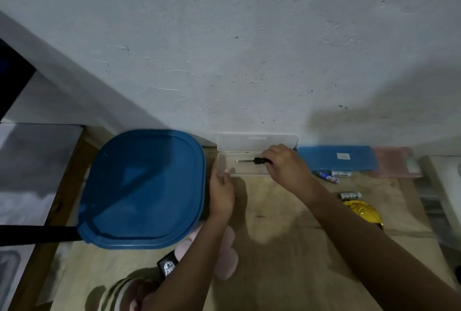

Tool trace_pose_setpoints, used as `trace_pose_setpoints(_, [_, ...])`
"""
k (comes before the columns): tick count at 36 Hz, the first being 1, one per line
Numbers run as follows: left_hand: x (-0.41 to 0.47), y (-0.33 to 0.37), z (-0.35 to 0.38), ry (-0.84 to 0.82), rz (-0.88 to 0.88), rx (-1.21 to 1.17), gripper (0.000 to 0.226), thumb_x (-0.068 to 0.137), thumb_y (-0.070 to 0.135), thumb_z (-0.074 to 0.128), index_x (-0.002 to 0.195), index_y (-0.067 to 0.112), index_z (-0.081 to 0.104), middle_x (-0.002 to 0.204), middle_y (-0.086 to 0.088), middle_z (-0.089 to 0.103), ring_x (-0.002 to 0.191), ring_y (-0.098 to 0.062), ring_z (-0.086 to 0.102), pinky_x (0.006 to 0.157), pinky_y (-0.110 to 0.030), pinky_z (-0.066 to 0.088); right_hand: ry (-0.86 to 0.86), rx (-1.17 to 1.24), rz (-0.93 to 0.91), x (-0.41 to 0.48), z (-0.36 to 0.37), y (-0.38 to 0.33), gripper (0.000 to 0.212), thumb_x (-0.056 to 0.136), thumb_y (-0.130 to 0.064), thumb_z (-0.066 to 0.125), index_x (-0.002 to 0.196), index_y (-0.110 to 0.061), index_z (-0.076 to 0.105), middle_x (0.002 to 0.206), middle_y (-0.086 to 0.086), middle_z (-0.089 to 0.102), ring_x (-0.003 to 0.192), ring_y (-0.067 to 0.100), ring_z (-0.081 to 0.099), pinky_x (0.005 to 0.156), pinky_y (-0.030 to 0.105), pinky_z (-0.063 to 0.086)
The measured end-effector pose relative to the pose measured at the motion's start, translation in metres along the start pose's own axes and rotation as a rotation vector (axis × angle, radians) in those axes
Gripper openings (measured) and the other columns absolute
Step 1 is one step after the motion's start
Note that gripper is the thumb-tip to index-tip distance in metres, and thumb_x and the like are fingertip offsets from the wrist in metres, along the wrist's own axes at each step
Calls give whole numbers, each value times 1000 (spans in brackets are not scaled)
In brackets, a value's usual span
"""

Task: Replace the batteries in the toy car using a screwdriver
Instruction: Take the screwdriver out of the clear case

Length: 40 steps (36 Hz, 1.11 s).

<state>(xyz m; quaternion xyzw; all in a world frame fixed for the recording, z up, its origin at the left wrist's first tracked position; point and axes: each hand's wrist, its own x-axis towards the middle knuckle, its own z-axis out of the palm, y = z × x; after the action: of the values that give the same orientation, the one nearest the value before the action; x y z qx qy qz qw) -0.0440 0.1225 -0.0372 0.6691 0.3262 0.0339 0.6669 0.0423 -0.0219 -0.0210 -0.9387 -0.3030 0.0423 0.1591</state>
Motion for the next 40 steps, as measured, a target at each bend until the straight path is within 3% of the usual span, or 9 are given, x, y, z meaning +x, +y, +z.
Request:
trace_pose_setpoints(5, [0, 2, -3, -18, 5, 34, 45, 100, 15, 39, 144, 15, 30, 139, -8, 46, 129, -22, 43, 111, -41, 33, -164, -136, 88, 9, 0, -10, 30, 89, -5, 50, 117, -7, 60, 110, 13, 57, 106, 27, 51, 89, 39, 49])
trace_pose_setpoints(15, [1, 5, -3, -15, 12, 107, 45, 100, 13, 40, 144, 14, 32, 139, -8, 48, 126, -16, 44, 109, -32, 33, -301, -362, 133, 16, -5, -26, 32, 88, 0, 52, 119, -6, 55, 119, 10, 49, 114, 25, 46, 89, 38, 49])
trace_pose_setpoints(19, [-1, 7, 1, 15, 48, 202, 46, 99, 10, 39, 145, 14, 33, 140, -7, 48, 128, -19, 45, 109, -31, 34, -225, -288, 177, 8, -9, -24, 29, 91, -5, 46, 120, -5, 54, 122, 11, 48, 116, 25, 44, 91, 36, 46])
trace_pose_setpoints(23, [1, 9, 5, 61, 46, 334, 47, 98, 2, 38, 144, 12, 35, 137, -9, 50, 125, -22, 47, 102, -24, 33, -43, -5, 275, -7, -24, -18, 27, 94, -15, 47, 116, -2, 57, 117, 15, 50, 112, 29, 44, 87, 37, 42])
trace_pose_setpoints(27, [2, 18, 11, 114, 77, 510, 47, 92, -6, 39, 137, 6, 41, 131, -16, 50, 115, -29, 50, 102, -37, 41, 240, 341, 355, -42, -38, -12, 18, 85, -10, 63, 97, 2, 65, 94, 18, 56, 88, 32, 56, 77, 38, 48])
trace_pose_setpoints(31, [-20, 35, 30, 159, 193, 531, 46, 96, -3, 36, 141, -4, 31, 146, -19, 34, 133, -29, 35, 109, -27, 29, 355, 464, 442, -85, -62, 5, 10, 81, -8, 67, 91, -3, 67, 86, 9, 56, 73, 18, 56, 68, 11, 44])
trace_pose_setpoints(34, [-53, 45, 57, 77, 335, 563, 50, 96, 2, 42, 144, -1, 28, 153, -15, 25, 142, -24, 23, 112, -21, 14, 344, 485, 537, -122, -86, 28, 2, 84, -10, 65, 83, -11, 64, 77, 1, 54, 65, 8, 51, 60, 8, 41])
trace_pose_setpoints(37, [-95, 51, 88, -52, 395, 522, 46, 96, 7, 46, 140, 0, 36, 147, -13, 37, 136, -24, 35, 109, -18, 20, 307, 427, 646, -158, -100, 57, 15, 84, -14, 64, 70, -9, 63, 64, 3, 58, 60, 14, 54, 56, 19, 38])
trace_pose_setpoints(40, [-133, 44, 120, -302, 368, 567, 39, 96, 11, 47, 134, 2, 44, 137, -14, 46, 127, -26, 43, 98, -18, 28, 285, 465, 801, -198, -100, 82, 14, 85, -14, 64, 78, -3, 67, 70, 6, 60, 69, 18, 55, 56, 21, 35])
